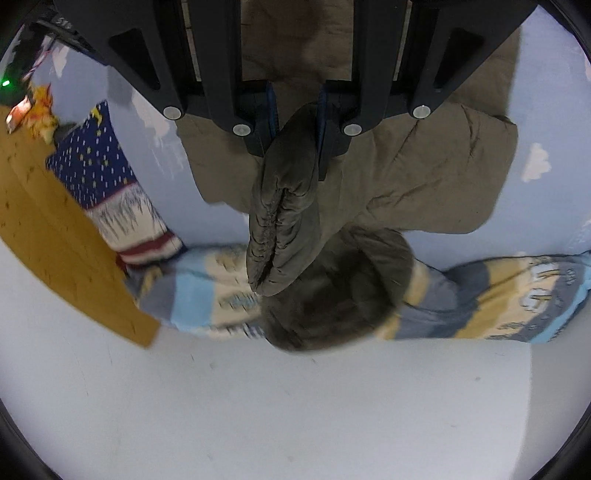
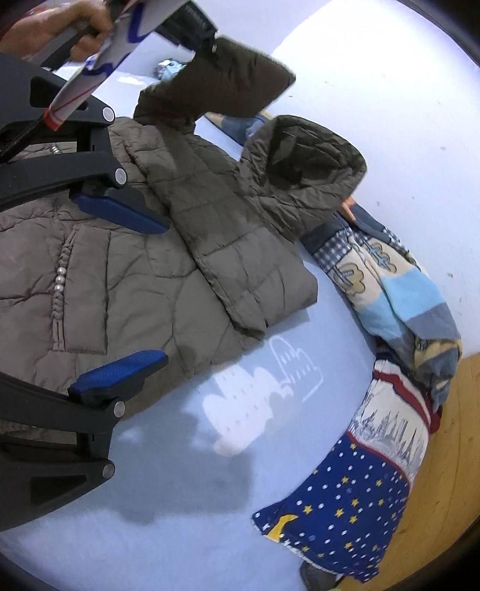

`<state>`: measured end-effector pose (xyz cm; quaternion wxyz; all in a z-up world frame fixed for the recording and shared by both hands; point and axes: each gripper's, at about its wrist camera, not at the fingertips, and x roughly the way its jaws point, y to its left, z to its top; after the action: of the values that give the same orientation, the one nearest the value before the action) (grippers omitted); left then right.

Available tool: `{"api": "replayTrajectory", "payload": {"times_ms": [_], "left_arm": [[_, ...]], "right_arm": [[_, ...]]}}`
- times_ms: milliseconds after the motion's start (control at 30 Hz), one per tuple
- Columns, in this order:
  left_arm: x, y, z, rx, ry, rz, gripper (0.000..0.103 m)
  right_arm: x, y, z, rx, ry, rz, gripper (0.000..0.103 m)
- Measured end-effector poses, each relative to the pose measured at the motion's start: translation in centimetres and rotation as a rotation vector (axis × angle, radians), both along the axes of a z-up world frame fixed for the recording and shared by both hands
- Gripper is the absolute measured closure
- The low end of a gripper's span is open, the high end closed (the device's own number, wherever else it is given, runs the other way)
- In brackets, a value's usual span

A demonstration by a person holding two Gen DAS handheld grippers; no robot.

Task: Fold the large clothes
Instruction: 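Fold the held sleeve across the jacket body and open the left gripper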

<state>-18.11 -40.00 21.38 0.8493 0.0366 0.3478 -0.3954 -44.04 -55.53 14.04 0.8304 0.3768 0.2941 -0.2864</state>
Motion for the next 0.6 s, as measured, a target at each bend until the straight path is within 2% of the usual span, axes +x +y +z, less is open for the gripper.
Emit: {"api": "replayTrajectory", "payload": {"times_ms": [233, 467, 600], "left_arm": [[-2.5, -7.2, -5.9, 0.158, 0.025, -0.035, 0.087], [-3.6, -11.0, -11.7, 0.264, 0.03, -0.024, 0.087], [-4.3, -12.3, -13.6, 0.312, 0.003, -0.008, 0.084]], "right_arm": [[-1.4, -1.2, 0.8, 0.025, -0.043, -0.042, 0.033], [-1.9, -1.8, 0.8, 0.062, -0.071, -0.042, 0.033], [-2.0, -1.9, 1.2, 0.063, -0.084, -0.034, 0.033]]}}
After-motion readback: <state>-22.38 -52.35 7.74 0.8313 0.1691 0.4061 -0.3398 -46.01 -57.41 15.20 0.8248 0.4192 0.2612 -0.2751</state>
